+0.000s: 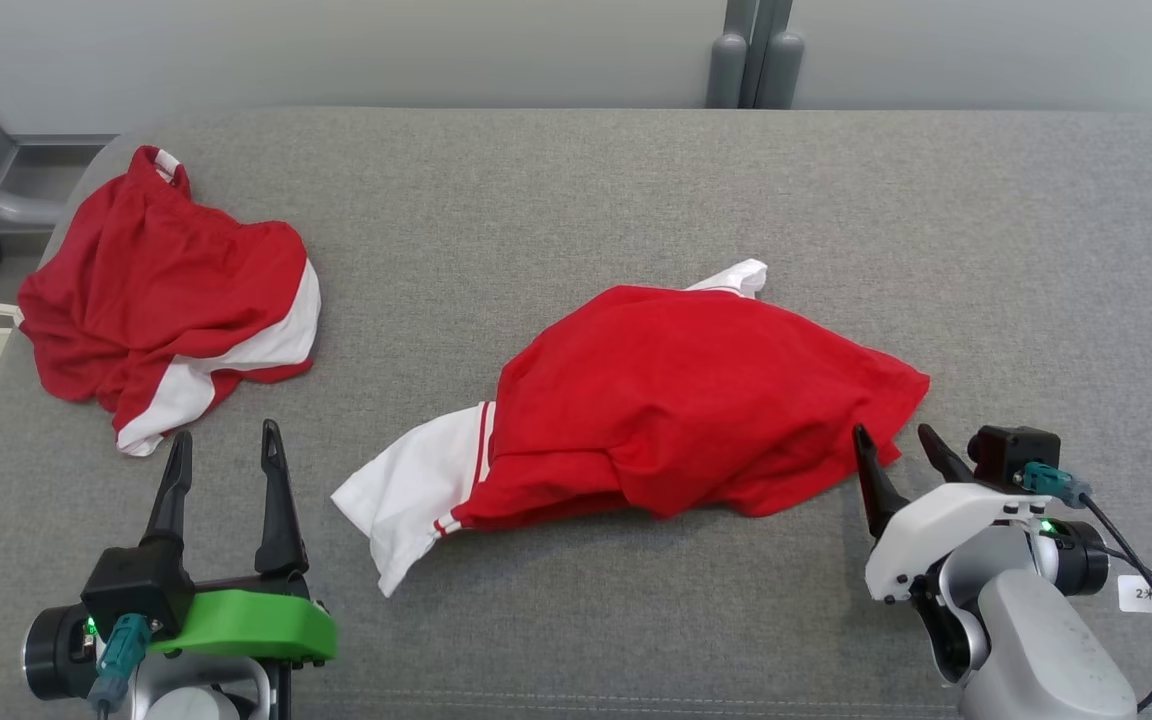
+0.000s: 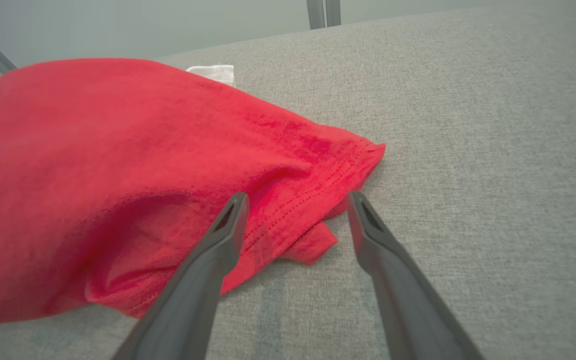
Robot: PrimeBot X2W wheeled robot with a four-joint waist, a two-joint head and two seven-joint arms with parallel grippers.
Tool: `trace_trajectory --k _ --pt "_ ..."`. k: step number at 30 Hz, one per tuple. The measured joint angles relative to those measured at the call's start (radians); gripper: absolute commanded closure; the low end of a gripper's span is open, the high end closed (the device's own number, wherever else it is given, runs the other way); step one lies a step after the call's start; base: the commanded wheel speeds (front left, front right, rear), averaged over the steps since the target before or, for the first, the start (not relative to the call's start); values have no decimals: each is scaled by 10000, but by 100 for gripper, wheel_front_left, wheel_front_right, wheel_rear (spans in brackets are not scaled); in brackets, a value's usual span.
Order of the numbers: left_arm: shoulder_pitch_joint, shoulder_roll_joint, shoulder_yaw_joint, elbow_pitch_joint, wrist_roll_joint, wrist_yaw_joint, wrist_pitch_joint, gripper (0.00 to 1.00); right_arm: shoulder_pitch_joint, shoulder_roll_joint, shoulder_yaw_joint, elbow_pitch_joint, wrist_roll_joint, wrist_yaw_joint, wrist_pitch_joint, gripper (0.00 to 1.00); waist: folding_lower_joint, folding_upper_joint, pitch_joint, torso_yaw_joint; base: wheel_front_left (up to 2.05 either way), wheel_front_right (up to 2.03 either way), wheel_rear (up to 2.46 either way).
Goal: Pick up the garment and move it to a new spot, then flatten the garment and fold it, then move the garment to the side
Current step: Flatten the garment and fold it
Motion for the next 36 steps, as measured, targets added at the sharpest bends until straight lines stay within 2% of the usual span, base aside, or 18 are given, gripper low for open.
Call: trace_trajectory --k 14,17,18,26,32,36 --pt "-12 -575 575 357 510 -662 0 0 -1050 -59 144 2422 370 0 -337 0 0 0 43 373 0 0 0" --pt "-13 -662 748 422 602 -788 0 0 -1388 -56 414 2915 468 0 -625 84 0 0 94 411 0 0 0" --pt "-13 -694 777 441 627 -821 0 0 -1454 -52 479 2978 483 0 -740 100 0 0 102 410 0 0 0" --pt "-17 -934 1039 566 863 -1055 0 0 -1783 -257 874 3208 702 0 -1258 100 0 0 86 283 0 0 0" --pt "-16 -1070 1181 640 966 -1202 0 0 -1848 -397 1089 2491 1350 0 -1356 100 0 0 57 101 0 0 0" --pt "-12 -1160 1277 681 1060 -1287 0 0 -2050 -867 1325 1960 1785 0 -1337 100 0 0 45 -10 0 0 0"
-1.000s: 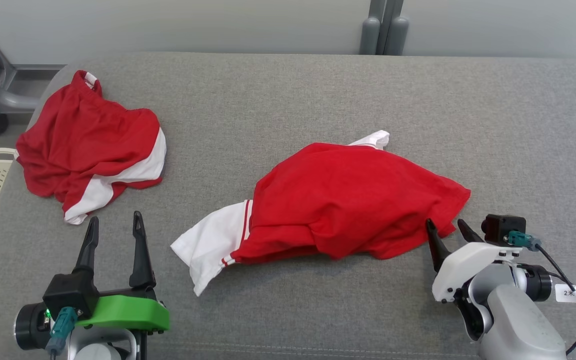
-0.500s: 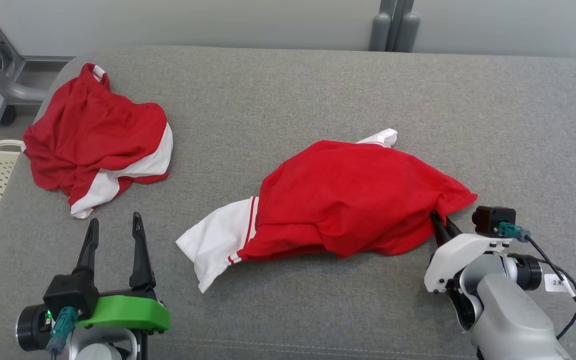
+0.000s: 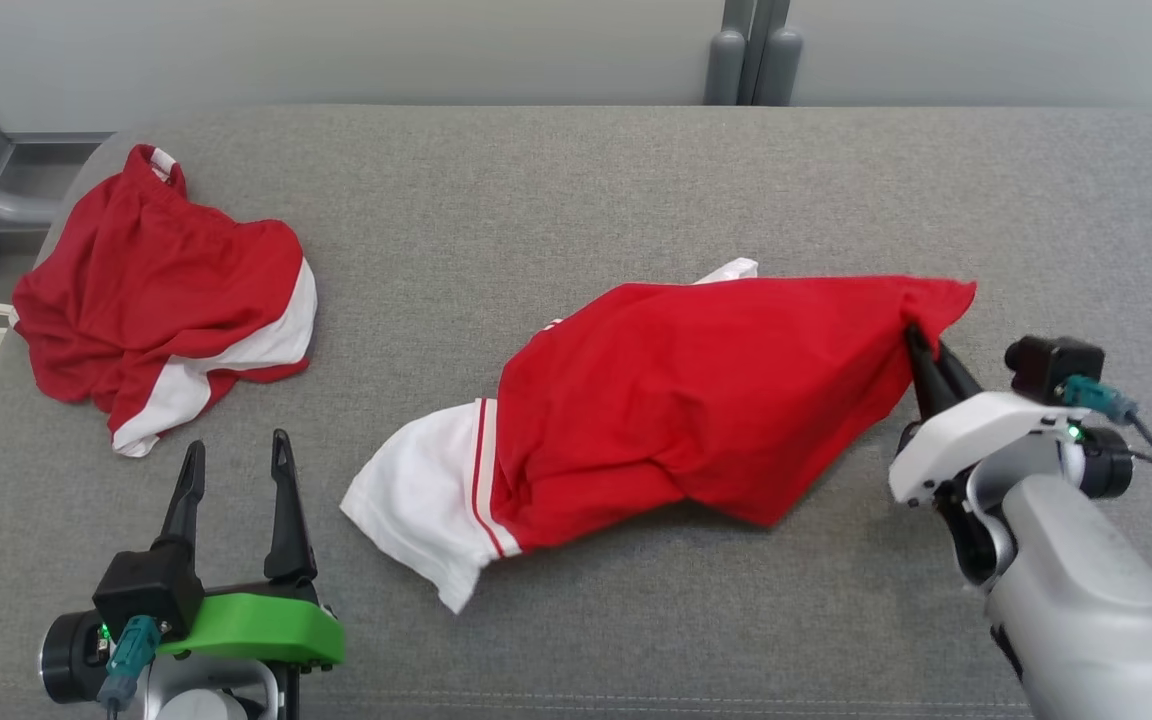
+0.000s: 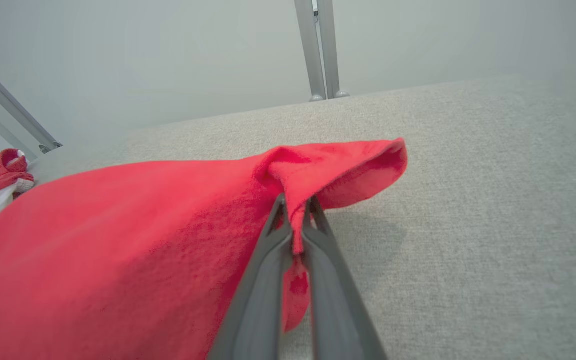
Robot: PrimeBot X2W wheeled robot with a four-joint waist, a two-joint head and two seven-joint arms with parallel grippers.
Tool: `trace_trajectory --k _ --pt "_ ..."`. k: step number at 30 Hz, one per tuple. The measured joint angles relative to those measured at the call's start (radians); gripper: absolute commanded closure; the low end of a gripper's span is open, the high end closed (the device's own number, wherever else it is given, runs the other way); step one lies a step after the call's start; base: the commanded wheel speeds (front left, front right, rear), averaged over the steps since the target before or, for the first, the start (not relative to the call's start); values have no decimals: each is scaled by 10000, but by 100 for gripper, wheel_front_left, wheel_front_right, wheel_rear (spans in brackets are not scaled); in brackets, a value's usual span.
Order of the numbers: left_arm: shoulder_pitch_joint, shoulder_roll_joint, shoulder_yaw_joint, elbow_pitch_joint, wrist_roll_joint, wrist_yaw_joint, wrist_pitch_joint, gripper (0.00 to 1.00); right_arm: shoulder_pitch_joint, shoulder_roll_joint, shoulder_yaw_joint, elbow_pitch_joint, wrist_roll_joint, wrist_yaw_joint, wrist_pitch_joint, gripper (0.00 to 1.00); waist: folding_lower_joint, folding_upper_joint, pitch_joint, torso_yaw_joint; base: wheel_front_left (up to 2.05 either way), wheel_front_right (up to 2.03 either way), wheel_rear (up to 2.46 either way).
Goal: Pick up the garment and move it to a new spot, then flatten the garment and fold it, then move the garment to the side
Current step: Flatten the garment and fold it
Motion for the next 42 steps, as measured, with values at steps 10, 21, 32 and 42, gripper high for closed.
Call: trace_trajectory --k 10,21,32,42 --pt "-4 -150 58 134 134 -221 0 0 -1153 -1244 104 -660 355 2 905 100 0 0 97 68 0 0 0" --pt "-207 -297 31 313 184 -397 0 0 -2412 -1662 127 1074 12 2 1302 77 0 0 423 518 0 0 0" --pt "-257 -337 44 460 198 -426 0 0 -2846 -1446 109 2088 -493 0 182 0 0 0 399 372 0 0 0" --pt "-206 -347 98 397 334 -470 0 0 -1258 -1074 -92 -614 -454 2 -63 0 0 0 166 -93 0 0 0"
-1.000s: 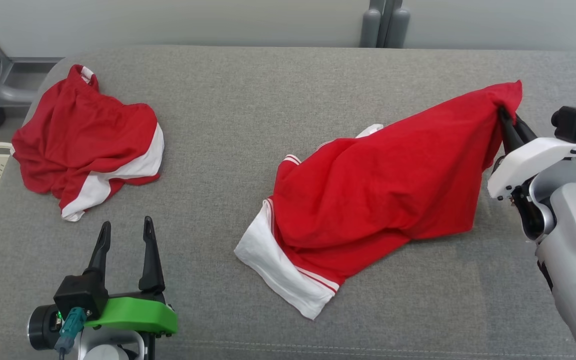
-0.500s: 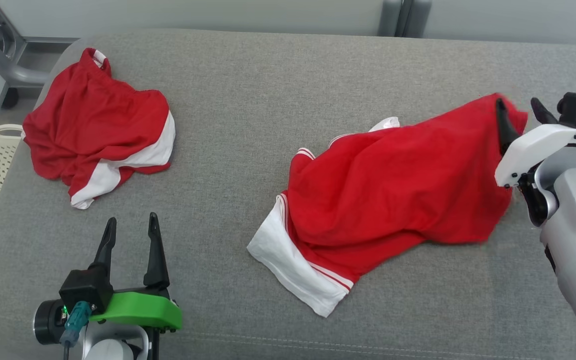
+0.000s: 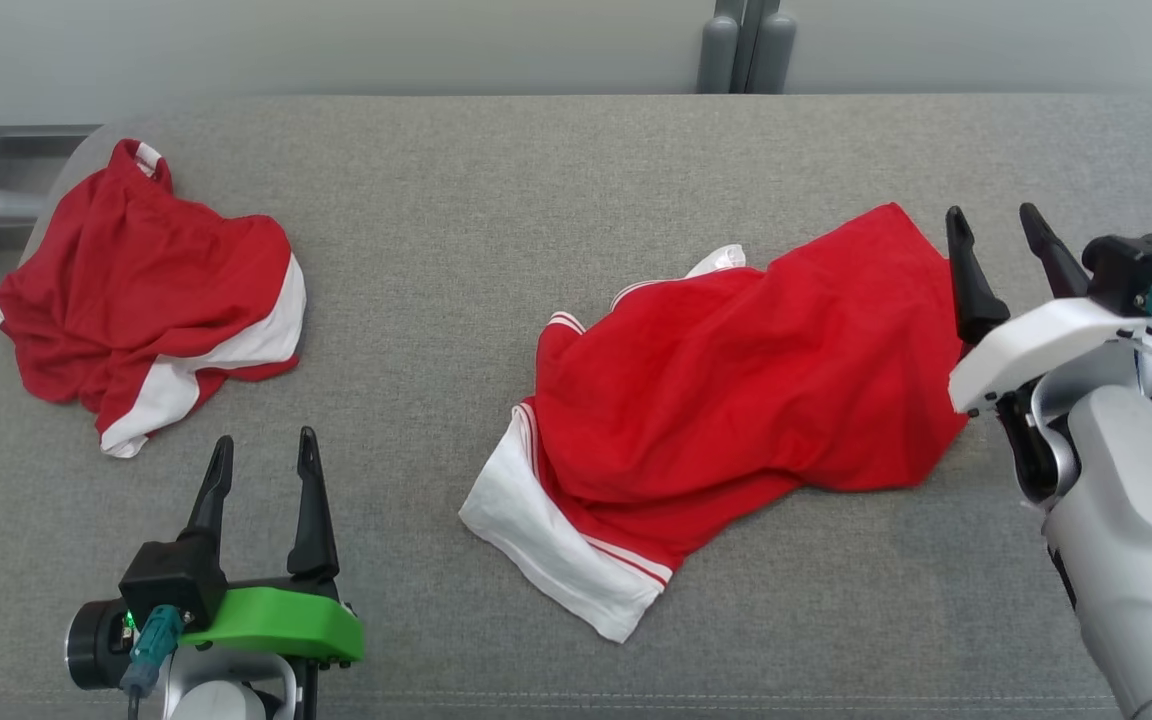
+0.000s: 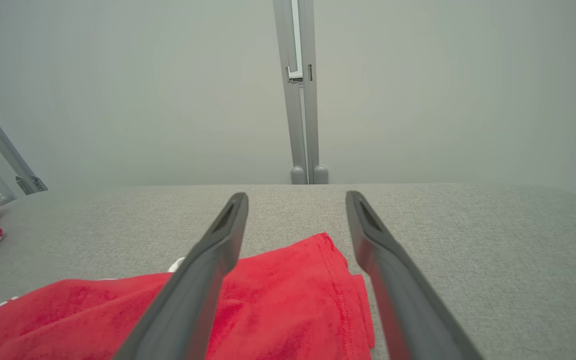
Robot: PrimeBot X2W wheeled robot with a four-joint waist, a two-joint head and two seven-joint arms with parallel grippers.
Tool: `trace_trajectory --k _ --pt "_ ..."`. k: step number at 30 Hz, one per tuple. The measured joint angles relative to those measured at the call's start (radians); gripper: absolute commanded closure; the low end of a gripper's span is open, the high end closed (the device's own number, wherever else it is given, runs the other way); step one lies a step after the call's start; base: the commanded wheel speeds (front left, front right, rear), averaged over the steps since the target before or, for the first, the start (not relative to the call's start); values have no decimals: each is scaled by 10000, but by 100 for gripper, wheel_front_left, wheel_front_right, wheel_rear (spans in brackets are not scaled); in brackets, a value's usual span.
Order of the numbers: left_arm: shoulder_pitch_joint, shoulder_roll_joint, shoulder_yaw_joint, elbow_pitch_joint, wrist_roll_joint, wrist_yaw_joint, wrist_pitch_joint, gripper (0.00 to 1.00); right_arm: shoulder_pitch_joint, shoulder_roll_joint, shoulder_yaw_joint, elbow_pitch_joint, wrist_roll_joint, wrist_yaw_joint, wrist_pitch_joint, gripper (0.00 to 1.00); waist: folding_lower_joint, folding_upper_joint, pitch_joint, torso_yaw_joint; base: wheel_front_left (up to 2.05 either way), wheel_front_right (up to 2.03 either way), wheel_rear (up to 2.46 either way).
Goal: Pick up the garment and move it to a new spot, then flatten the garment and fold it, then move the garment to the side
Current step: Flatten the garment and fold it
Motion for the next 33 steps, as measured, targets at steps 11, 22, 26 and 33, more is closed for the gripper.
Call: trace_trajectory --k 11,22,26,33 --pt "217 -6 109 -84 96 -10 -2 0 2793 838 -558 -3346 -752 0 -2 0 0 0 -427 -329 0 0 0" --pt "423 -8 113 -113 167 -2 -2 0 4882 1670 -1298 -4947 -1511 -2 -2 0 0 0 -806 -551 0 0 0" --pt "439 -8 36 -144 272 -54 -2 0 5075 1747 -1367 -5091 -1618 -2 -2 0 -1 0 -836 -653 0 0 0" --pt "292 4 -571 307 545 -629 -2 0 5082 1862 -1281 -5074 -1685 -2 -2 0 0 0 -846 -878 0 0 0"
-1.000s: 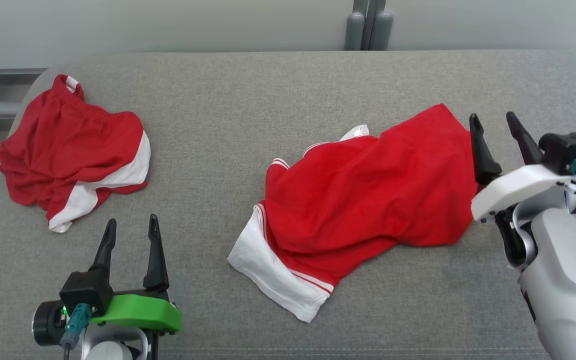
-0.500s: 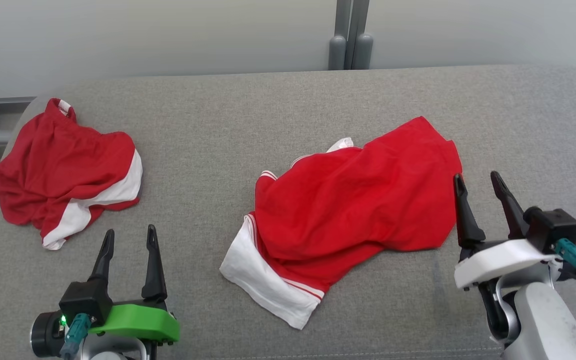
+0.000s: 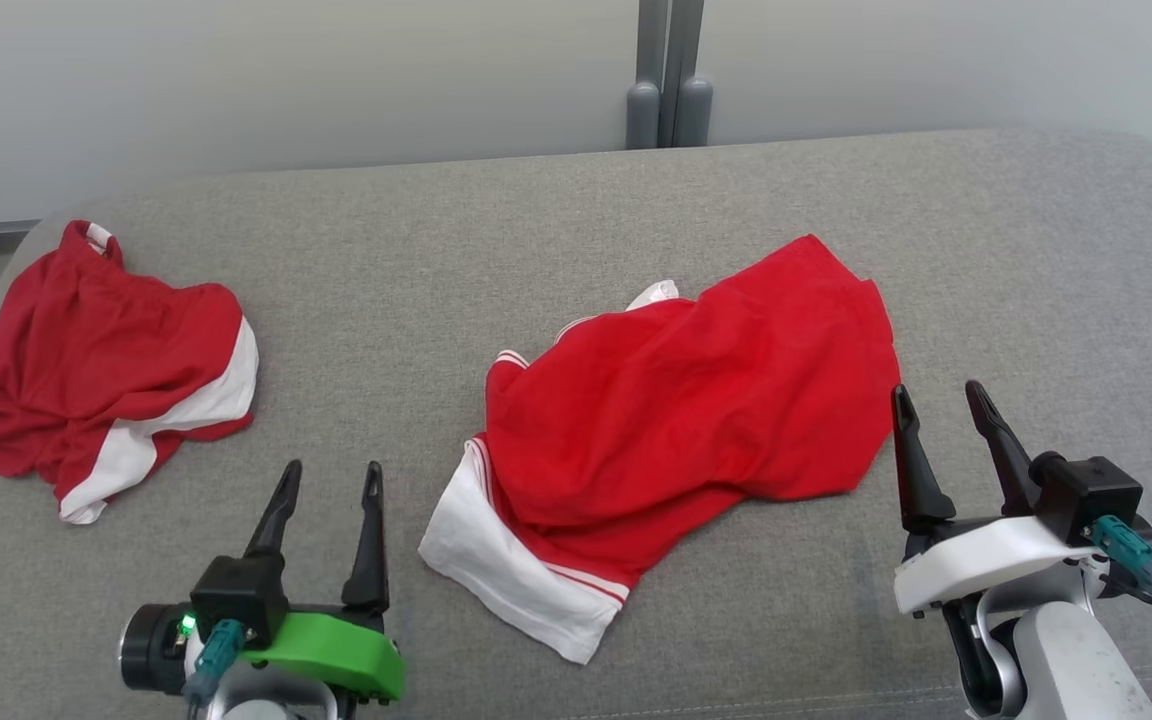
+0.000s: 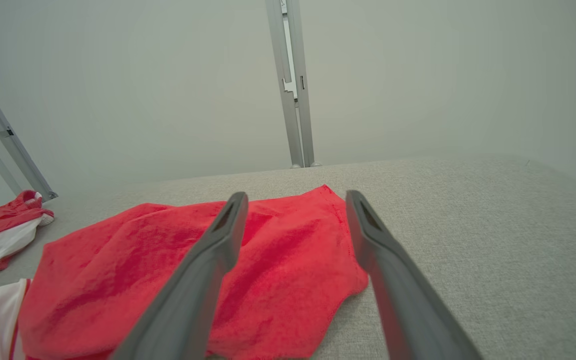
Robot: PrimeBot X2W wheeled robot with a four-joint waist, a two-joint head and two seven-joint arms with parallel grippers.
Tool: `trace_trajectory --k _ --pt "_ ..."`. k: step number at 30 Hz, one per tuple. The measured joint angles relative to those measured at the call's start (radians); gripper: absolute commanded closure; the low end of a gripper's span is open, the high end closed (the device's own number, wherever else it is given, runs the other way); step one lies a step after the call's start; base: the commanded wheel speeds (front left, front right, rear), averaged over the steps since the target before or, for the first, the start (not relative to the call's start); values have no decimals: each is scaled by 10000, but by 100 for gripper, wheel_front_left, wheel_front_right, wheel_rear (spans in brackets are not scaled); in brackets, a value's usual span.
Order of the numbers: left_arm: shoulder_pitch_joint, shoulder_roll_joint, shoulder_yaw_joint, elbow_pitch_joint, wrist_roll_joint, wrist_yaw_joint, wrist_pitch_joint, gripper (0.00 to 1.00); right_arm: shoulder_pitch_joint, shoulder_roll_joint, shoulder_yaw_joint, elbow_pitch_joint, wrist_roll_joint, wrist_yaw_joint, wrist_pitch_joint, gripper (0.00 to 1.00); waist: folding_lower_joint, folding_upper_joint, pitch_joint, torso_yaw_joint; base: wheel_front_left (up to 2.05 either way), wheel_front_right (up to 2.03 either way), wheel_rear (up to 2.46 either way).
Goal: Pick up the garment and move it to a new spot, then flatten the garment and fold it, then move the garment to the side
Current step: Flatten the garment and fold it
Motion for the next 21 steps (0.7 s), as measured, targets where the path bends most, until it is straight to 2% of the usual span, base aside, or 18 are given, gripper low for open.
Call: trace_trajectory --k 10,21 --pt "-657 -12 -1187 1340 -157 -433 75 0 -155 52 155 71 82 0 0 0 0 0 170 -413 0 0 0" --pt "-1839 75 -1532 3488 -458 -560 472 0 -340 67 299 161 121 0 0 0 0 0 491 -844 0 0 0"
